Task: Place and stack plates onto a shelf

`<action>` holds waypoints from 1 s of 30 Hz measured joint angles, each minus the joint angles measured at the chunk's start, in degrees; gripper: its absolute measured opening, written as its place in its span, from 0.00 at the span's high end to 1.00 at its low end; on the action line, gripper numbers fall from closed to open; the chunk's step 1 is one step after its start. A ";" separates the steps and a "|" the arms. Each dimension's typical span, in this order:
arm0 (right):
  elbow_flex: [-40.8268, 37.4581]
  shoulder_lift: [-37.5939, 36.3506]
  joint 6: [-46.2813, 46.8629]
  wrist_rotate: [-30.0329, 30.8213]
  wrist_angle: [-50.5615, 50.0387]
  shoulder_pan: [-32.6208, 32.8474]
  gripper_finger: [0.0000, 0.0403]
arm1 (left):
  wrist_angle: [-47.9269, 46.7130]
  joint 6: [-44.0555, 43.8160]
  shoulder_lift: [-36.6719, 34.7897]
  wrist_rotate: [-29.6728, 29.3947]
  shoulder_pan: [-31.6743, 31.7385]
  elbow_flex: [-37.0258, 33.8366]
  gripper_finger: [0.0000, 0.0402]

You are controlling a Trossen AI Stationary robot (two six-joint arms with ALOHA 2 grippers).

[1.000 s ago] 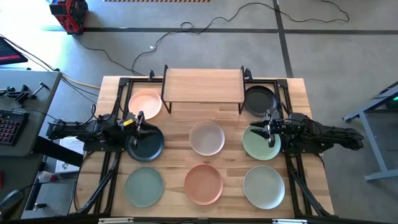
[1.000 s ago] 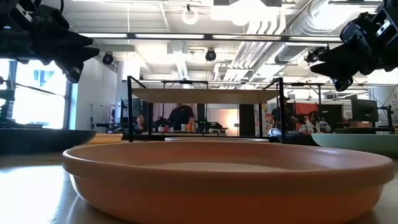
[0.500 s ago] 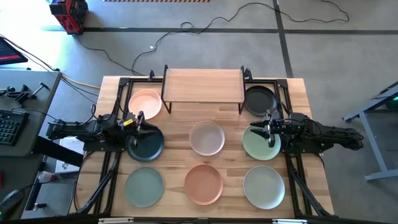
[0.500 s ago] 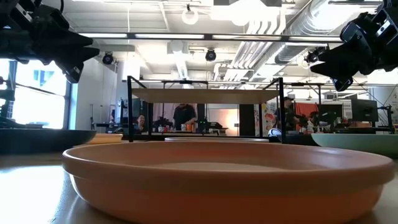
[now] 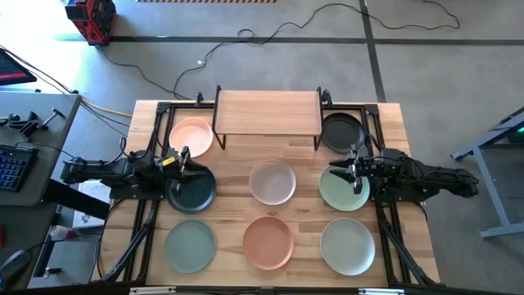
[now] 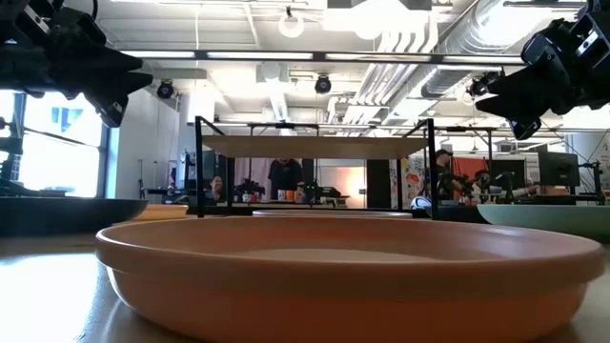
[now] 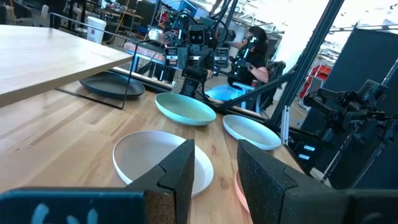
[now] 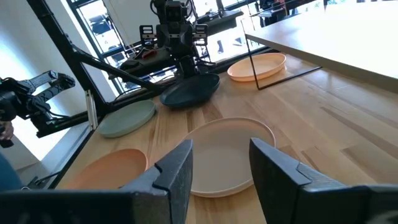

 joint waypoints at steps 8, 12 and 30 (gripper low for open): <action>-0.01 0.00 0.00 -0.01 0.00 0.00 0.65 | 1.11 -1.11 0.00 0.02 0.01 0.00 0.73; -0.02 0.01 0.00 -0.01 0.00 0.01 0.65 | 1.64 -0.99 0.00 -0.27 -0.01 0.02 0.73; 0.00 0.01 1.45 0.01 0.04 -0.01 0.65 | 15.35 0.45 0.00 -8.72 0.01 0.05 0.73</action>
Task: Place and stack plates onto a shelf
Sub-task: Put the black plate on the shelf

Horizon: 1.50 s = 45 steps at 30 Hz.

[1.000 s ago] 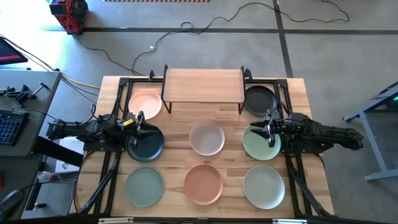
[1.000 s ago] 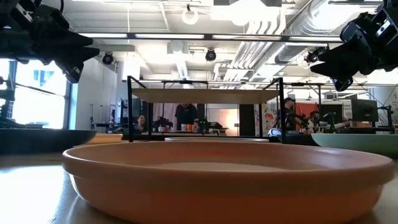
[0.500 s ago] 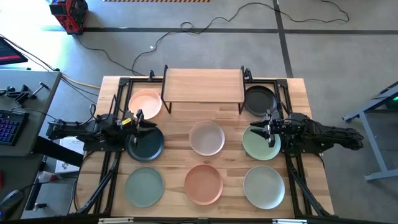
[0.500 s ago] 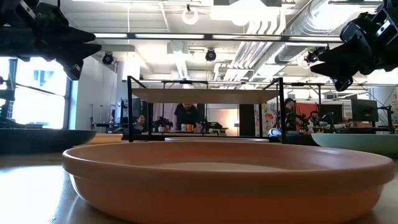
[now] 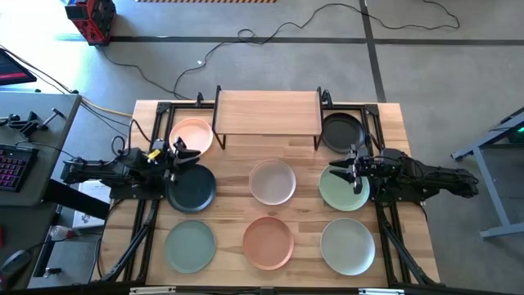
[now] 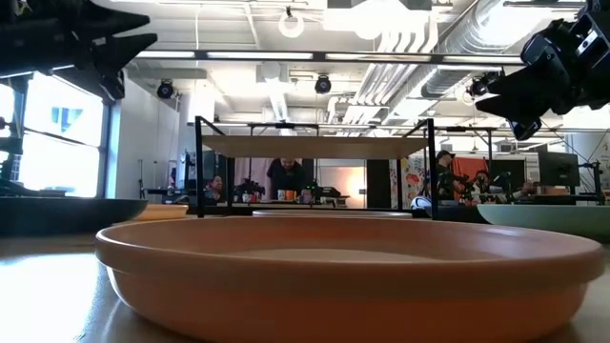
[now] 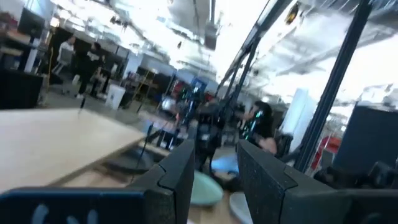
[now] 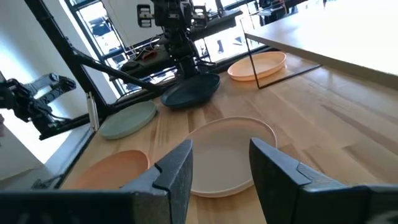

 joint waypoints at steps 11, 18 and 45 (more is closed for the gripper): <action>-0.02 0.07 11.96 17.95 11.02 -0.02 0.65 | -8.64 0.07 0.00 -0.78 -0.01 -0.04 0.73; 3.48 0.09 9.90 33.27 18.80 -0.02 0.65 | -8.62 -0.30 0.00 -1.31 -0.02 -0.04 0.73; 47.05 30.10 -18.85 35.49 -12.92 0.00 0.65 | -8.17 -0.41 0.00 -4.92 -0.02 -0.04 0.73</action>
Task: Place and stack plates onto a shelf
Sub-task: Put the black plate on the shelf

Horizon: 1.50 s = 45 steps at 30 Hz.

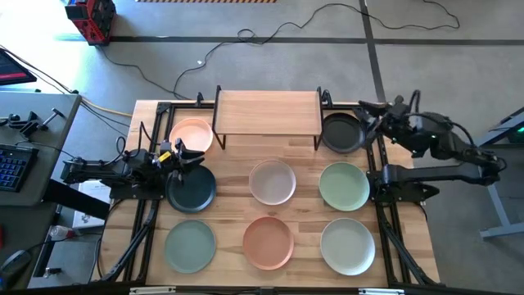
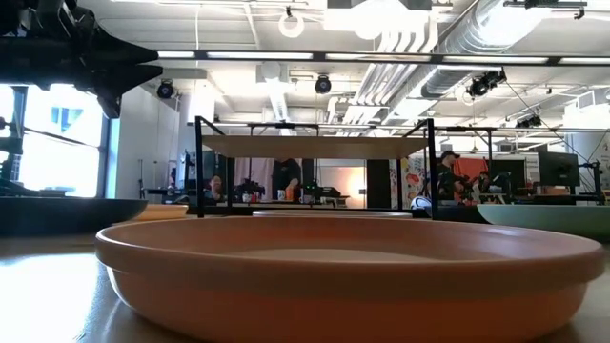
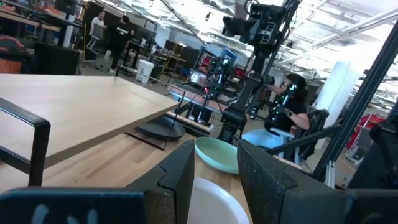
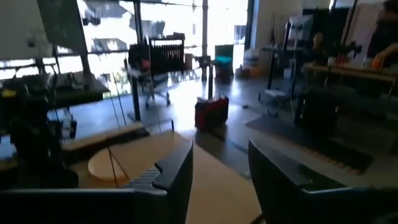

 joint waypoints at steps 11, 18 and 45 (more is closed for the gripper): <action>7.66 9.81 20.46 -3.82 -32.82 0.00 0.65 | -0.10 0.00 0.00 0.02 0.00 0.00 0.73; 7.66 14.89 27.21 -8.80 -39.74 0.00 0.65 | -0.12 0.00 0.00 0.02 0.00 0.00 0.73; -5.22 28.59 29.40 -11.27 -41.16 -0.57 0.65 | -3.20 0.02 0.00 0.04 0.02 0.00 0.73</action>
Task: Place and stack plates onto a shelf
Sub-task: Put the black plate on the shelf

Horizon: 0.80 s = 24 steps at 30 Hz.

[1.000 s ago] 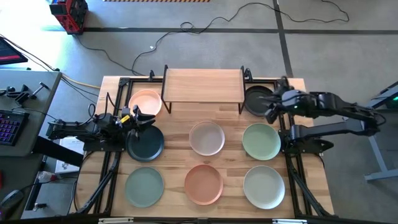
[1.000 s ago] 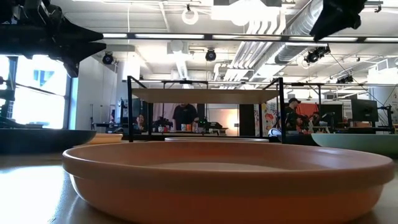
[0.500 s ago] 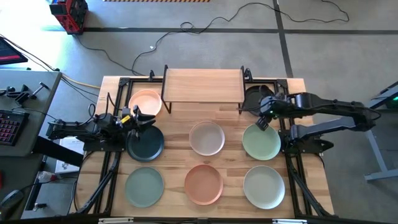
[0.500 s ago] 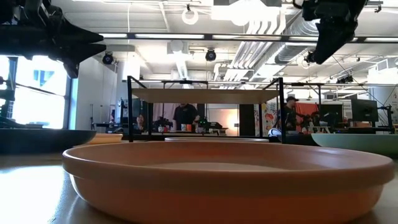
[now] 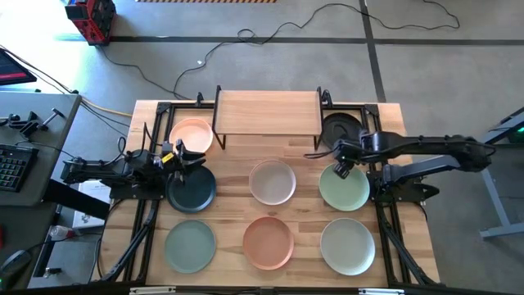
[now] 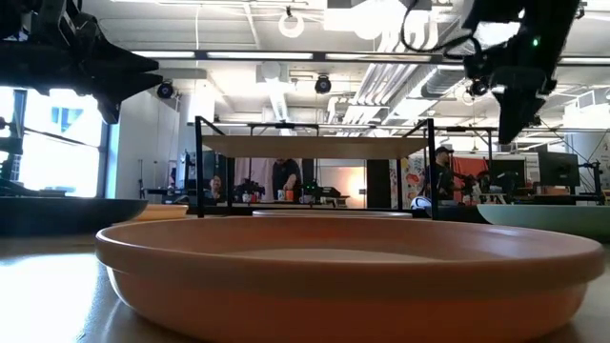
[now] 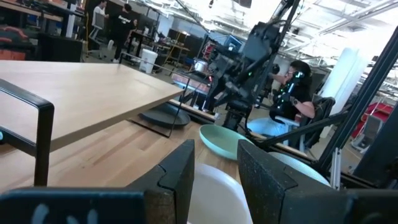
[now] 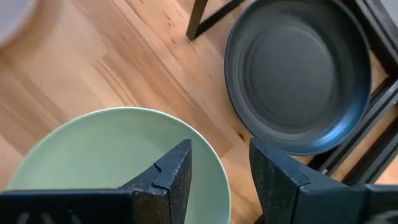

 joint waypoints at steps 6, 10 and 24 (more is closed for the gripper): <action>-5.57 0.00 -4.17 -2.71 3.14 -2.59 0.65 | 0.02 0.00 0.00 0.00 0.00 0.00 0.73; -6.30 -0.02 -5.64 -3.12 4.77 -4.42 0.65 | 0.04 0.00 0.00 -0.02 0.00 0.00 0.73; -5.53 5.16 -14.67 -13.28 11.55 -12.63 0.65 | 0.09 -0.09 0.00 -0.02 -0.02 0.00 0.73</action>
